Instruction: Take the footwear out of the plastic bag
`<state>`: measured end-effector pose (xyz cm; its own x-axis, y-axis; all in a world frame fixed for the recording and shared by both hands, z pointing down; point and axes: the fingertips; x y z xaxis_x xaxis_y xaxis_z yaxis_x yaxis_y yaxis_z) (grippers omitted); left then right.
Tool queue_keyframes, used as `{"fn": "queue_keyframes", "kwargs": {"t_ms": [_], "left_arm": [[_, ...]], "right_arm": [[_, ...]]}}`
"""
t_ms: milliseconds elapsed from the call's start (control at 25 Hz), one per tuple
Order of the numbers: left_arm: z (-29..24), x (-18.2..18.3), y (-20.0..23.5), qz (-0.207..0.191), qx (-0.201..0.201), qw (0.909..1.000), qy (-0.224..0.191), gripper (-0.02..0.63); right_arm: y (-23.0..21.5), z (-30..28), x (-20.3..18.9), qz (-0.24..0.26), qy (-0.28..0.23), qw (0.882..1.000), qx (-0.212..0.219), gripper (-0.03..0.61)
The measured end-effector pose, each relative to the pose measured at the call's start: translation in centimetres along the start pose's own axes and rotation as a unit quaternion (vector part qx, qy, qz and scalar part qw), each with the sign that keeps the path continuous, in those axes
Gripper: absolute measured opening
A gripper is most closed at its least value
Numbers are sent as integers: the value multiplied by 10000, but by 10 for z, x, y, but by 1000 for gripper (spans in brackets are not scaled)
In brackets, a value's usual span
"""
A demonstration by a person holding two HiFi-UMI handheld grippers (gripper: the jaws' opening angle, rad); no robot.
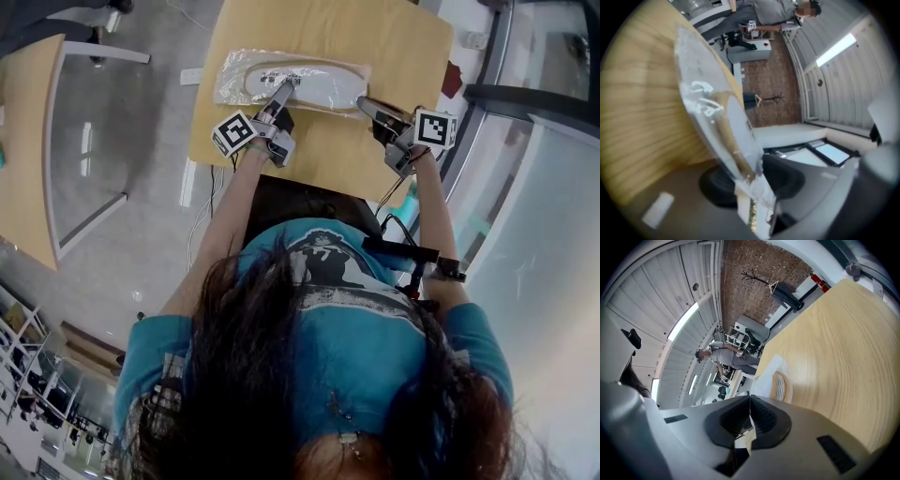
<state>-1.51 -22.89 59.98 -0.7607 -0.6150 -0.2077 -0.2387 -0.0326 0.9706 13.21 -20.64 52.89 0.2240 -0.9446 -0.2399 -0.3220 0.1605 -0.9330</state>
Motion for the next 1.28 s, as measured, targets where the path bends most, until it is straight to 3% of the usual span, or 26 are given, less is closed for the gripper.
{"fn": "queue_keyframes", "kwargs": {"t_ms": [80,200,320,480,720,960,1040,1200,1280], "left_arm": [[1,0,-3,56,-33,10000,-49,133],[4,2,-11,109,-158,9997,-128,101],[9,6,-18,-68,-248,9995,-189,84],[15,16,-21,-108,-323,9991,-243,74],[40,38,-19,0,-393,9982,-453,71],[51,44,-31,-4,-695,9968,-408,71],[53,38,-36,1,-751,9965,-369,71],[58,38,-40,193,-922,9946,-429,71],[59,39,-44,274,-1089,9930,-365,71]], "right_arm": [[1,2,-1,37,8,10000,-43,15],[-9,9,-4,37,-27,9990,-435,15],[-11,11,-8,259,-28,9977,-619,17],[-7,15,-12,652,13,9963,-561,18],[-4,27,6,1018,-438,9922,-571,17],[2,5,3,2147,385,9729,-772,34],[10,-1,-2,2344,606,9684,-606,140],[16,-7,-7,2596,878,9607,-444,143],[20,-10,-8,2495,983,9630,-258,143]]}}
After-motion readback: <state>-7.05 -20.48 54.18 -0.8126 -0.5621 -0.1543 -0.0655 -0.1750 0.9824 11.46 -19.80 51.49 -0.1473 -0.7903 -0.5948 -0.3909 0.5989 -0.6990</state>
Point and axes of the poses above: the fingertips, and each gripper's own axes: z backward along the fingers, y to its left, x out of its top, and after that the axes turned 8 degrees about -z, right-handed
